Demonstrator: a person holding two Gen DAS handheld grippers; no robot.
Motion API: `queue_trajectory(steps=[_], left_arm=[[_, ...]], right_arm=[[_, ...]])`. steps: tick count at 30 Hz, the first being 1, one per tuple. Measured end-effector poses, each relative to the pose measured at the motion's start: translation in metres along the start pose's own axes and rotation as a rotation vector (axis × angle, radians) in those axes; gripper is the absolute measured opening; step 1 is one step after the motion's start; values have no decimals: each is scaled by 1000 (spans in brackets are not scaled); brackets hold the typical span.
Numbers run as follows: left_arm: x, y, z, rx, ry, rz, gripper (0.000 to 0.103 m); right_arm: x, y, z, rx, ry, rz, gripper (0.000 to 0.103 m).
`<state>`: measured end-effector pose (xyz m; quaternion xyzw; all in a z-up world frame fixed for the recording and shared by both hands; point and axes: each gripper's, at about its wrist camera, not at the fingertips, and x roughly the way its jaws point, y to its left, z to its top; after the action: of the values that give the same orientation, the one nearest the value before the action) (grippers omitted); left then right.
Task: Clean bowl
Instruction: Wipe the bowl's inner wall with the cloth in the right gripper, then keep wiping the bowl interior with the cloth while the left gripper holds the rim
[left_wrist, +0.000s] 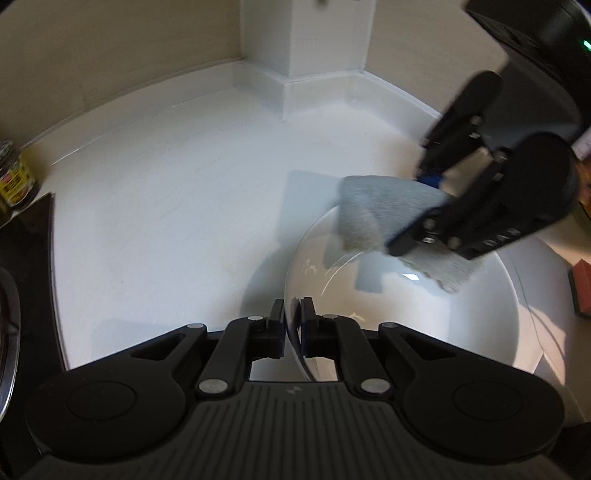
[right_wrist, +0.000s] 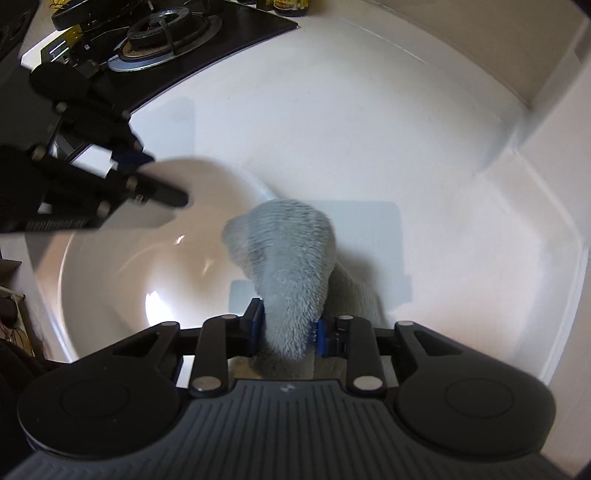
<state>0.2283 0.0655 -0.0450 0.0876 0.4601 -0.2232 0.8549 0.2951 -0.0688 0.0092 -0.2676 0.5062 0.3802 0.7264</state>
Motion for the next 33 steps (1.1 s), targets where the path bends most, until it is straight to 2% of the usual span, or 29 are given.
queue_trajectory(steps=[4, 8, 10, 14, 19, 22, 26, 29, 33], left_arm=[[1, 8, -2, -70, -13, -13, 5], [0, 13, -6, -217, -16, -14, 9], [0, 12, -7, -271, -13, 2, 13], [-2, 8, -12, -384, -14, 53, 14], [-8, 1, -28, -492, 20, 116, 13], [-13, -3, -39, -529, 2, 114, 12], [-14, 0, -38, -521, -8, 113, 7], [-11, 1, -34, -454, 0, 120, 5], [-10, 6, -32, -388, 7, 79, 5]], right_arm=[[6, 1, 9, 4, -16, -3, 21], [4, 0, 5, 75, -50, -14, 21], [3, 1, 2, 112, -66, -23, 21], [-1, 4, -8, 198, -101, -49, 21], [-5, 3, -26, 286, -125, -81, 21], [-5, 6, -35, 369, -148, -107, 19], [-3, 8, -48, 456, -172, -122, 19], [-5, 14, -57, 496, -180, -128, 18], [-8, 20, -66, 466, -157, -100, 18]])
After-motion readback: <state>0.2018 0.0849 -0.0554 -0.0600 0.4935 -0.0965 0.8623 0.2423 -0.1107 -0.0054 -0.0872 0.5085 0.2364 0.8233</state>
